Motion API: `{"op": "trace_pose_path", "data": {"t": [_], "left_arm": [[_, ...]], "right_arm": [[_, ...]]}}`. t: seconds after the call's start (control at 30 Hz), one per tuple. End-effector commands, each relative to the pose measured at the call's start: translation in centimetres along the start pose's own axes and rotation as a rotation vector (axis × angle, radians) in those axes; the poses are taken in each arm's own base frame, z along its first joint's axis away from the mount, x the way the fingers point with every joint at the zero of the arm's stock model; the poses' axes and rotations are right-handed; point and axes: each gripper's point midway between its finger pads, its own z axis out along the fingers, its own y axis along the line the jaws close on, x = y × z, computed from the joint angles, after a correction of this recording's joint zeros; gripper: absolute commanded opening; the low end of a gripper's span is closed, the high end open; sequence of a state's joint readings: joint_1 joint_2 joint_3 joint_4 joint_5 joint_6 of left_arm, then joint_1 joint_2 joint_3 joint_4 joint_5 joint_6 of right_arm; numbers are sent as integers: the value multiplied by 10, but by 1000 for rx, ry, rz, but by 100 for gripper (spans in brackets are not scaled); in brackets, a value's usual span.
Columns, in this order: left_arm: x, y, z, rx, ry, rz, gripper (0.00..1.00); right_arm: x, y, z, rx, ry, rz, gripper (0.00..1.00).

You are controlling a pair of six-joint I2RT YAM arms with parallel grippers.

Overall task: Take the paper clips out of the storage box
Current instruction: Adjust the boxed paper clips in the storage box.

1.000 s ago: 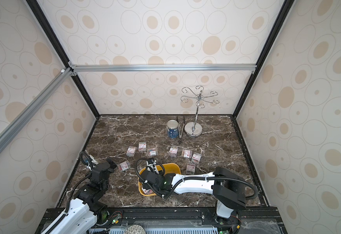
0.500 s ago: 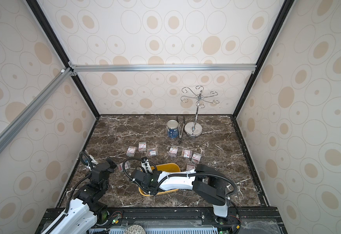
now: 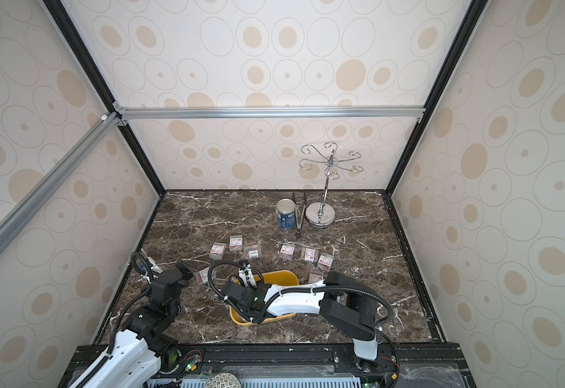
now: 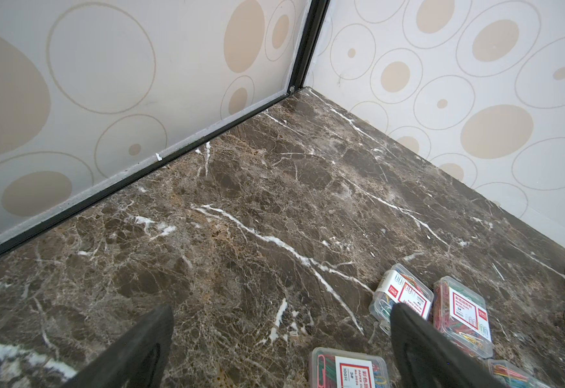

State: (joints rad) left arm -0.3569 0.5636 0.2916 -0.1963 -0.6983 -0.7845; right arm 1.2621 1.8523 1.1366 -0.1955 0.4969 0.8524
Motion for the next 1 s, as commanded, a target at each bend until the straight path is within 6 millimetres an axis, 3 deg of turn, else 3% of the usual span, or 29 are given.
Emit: {"op": "trace_pose_path", "data": {"t": [0.0, 0.13, 0.47, 0.6, 0.7, 0.97], "left_arm": [[-5, 4, -1, -19, -21, -7, 100], [-6, 5, -1, -19, -25, -13, 100], [-7, 7, -3, -12, -34, -24, 100], [-8, 7, -4, -7, -39, -32, 100], [-8, 8, -5, -5, -42, -34, 100], [-9, 9, -6, 1, -49, -43, 100]], "right_arm": [[17, -7, 2, -3, 56, 18, 63], [24, -8, 6, -33, 96, 78, 63], [36, 11, 16, -259, 202, 278, 71], [35, 12, 24, -325, 244, 338, 64], [27, 9, 21, -328, 220, 339, 49], [12, 1, 8, -308, 167, 314, 39]]}}
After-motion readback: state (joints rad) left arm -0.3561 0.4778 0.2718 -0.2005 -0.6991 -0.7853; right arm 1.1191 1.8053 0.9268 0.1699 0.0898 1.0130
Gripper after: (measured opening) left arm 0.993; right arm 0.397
